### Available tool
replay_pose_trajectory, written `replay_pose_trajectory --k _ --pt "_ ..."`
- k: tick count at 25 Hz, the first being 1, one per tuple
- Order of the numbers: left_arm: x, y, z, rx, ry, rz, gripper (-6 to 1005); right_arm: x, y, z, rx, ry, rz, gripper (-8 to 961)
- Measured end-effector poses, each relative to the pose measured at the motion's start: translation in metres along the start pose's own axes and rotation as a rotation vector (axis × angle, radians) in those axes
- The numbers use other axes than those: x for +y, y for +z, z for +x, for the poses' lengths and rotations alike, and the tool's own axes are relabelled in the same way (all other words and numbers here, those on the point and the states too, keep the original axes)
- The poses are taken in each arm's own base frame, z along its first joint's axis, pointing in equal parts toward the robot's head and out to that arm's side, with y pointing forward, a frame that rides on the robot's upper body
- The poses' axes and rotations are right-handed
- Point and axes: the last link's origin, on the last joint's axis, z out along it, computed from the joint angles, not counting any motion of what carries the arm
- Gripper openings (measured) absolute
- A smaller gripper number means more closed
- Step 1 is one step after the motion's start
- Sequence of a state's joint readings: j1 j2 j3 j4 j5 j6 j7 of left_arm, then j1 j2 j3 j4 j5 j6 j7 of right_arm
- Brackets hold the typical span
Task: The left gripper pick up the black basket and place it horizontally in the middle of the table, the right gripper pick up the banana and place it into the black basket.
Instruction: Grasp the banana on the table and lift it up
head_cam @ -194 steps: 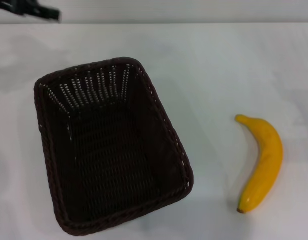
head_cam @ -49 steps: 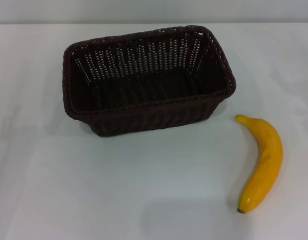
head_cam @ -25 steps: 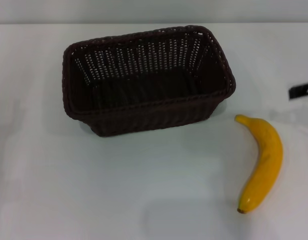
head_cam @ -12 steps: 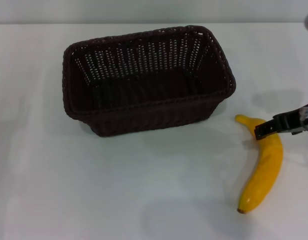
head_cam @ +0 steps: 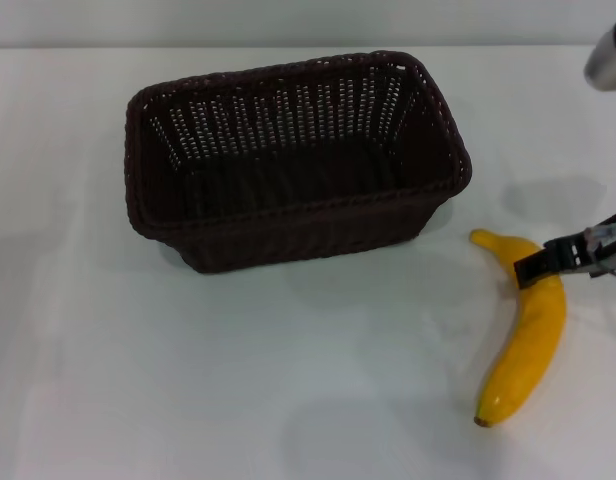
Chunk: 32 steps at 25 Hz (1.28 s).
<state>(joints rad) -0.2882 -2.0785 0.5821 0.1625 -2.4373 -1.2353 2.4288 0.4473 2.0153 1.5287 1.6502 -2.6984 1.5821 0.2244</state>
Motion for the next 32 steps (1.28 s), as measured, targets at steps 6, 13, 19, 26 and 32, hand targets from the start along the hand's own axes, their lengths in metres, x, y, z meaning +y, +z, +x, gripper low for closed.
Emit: replay_pose_trajectory --k 6,13,19,26,32 --pt "0.002 0.003 0.001 0.003 -0.001 -0.005 881 0.004 0.012 -0.001 0.024 0.002 -0.002 850" --pt "0.002 0.005 0.001 0.005 -0.001 -0.005 881 0.004 0.02 -0.001 0.044 0.014 0.001 851" --pt "0.003 0.007 0.002 0.01 -0.003 -0.005 881 0.007 0.027 0.0 0.069 0.001 0.008 850" --pt "0.002 0.007 0.002 0.004 -0.003 0.002 881 0.009 0.026 -0.003 0.076 -0.033 0.025 846" --pt "0.002 0.008 0.002 0.005 -0.002 0.0 881 0.009 0.026 -0.004 0.077 -0.046 0.033 565"
